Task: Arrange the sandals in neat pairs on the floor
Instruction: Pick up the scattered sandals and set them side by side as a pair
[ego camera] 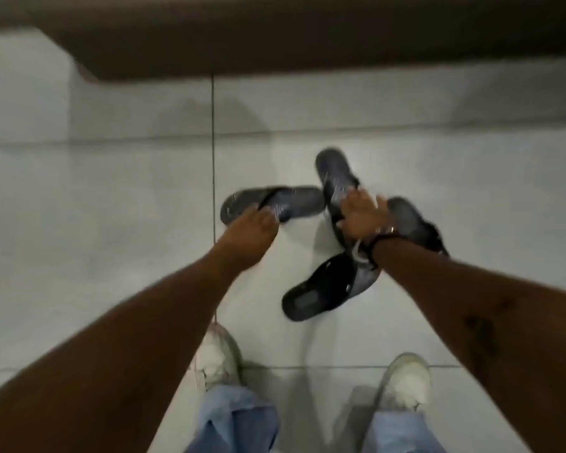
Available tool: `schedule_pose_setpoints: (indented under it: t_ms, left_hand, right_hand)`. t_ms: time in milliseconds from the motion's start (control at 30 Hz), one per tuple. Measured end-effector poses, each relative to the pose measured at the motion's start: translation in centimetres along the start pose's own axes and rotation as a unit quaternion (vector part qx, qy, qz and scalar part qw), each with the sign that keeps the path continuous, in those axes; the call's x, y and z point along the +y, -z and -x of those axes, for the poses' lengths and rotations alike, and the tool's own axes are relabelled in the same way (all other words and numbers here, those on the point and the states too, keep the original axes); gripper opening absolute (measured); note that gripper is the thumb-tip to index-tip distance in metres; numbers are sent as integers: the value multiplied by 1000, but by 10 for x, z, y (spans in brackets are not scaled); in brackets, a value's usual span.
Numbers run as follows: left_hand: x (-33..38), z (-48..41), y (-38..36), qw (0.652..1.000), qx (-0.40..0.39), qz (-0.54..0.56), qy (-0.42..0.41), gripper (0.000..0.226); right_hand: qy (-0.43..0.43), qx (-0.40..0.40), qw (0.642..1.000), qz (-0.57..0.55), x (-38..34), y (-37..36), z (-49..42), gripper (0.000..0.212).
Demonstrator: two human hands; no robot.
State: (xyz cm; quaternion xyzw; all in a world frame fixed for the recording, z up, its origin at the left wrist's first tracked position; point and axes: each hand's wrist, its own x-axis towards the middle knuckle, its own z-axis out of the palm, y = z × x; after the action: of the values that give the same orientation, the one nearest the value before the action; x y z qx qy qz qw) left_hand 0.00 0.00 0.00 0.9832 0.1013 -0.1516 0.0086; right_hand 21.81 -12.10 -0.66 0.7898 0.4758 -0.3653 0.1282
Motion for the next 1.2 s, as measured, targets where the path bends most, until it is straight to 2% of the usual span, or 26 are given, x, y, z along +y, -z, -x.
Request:
schedule_pose_setpoints:
  t_ms: [100,167,267,333,400,433,500,600,700,800,867,933,967,1000,1033,1100,1133,1200]
  left_hand:
    - [-12,-41,-50,993,-83,-86,13,39]
    - [-19,-48,-67,980,-156,-121,-11,34]
    - [-20,-51,-85,986,-119,-117,-23,29]
    - [-23,-54,-87,994,-81,-36,71,27]
    - [-27,-53,-87,976,-58,73,196,23]
    - [-30,-52,-86,963,-59,118,233,16]
    - [-38,-48,-89,942,-75,174,276,5]
    - [-41,-38,-96,913,-86,232,324,19]
    - [-31,-29,-98,901,-53,266,339,20]
    - [-24,-22,-92,889,-14,293,352,19]
    - [-10,-20,-80,890,18,257,376,18]
    - [15,-24,-65,875,52,222,427,22]
    - [34,-28,-56,854,66,231,462,24]
    - [54,-33,-50,818,65,268,506,28]
    - [77,-40,-45,768,39,327,550,34]
    - [123,-55,-42,644,-68,436,625,48]
    - [143,-66,-41,591,-104,481,639,57]
    - [176,-87,-47,512,-125,547,650,66]
  right_hand:
    - [-43,40,998,10,8,-31,-54,60]
    - [-53,90,994,34,6,-47,-72,47]
    - [-35,126,989,71,-4,-58,-78,30]
    - [-58,124,990,26,-16,-50,-84,26]
    - [-49,109,993,-18,-35,-49,-88,25]
    - [-36,96,994,-29,-47,-49,-89,26]
    - [-18,64,997,-45,-71,-51,-88,31]
    - [13,59,998,-29,-108,-63,-84,31]
    - [34,85,996,-12,-132,-74,-79,25]
    - [82,103,991,-37,-130,-83,-73,29]
    - [109,138,984,-38,-114,-81,-63,35]
    - [90,169,981,-32,-83,-73,-51,38]
    - [61,168,984,-22,-58,-69,-43,40]
    - [14,155,988,-13,-27,-68,-34,43]
    - [-48,131,990,-9,8,-69,-24,46]
    - [-165,62,984,-6,74,-72,-3,48]
    - [-190,23,981,13,100,-76,7,45]
    - [-156,-29,984,81,135,-91,25,33]
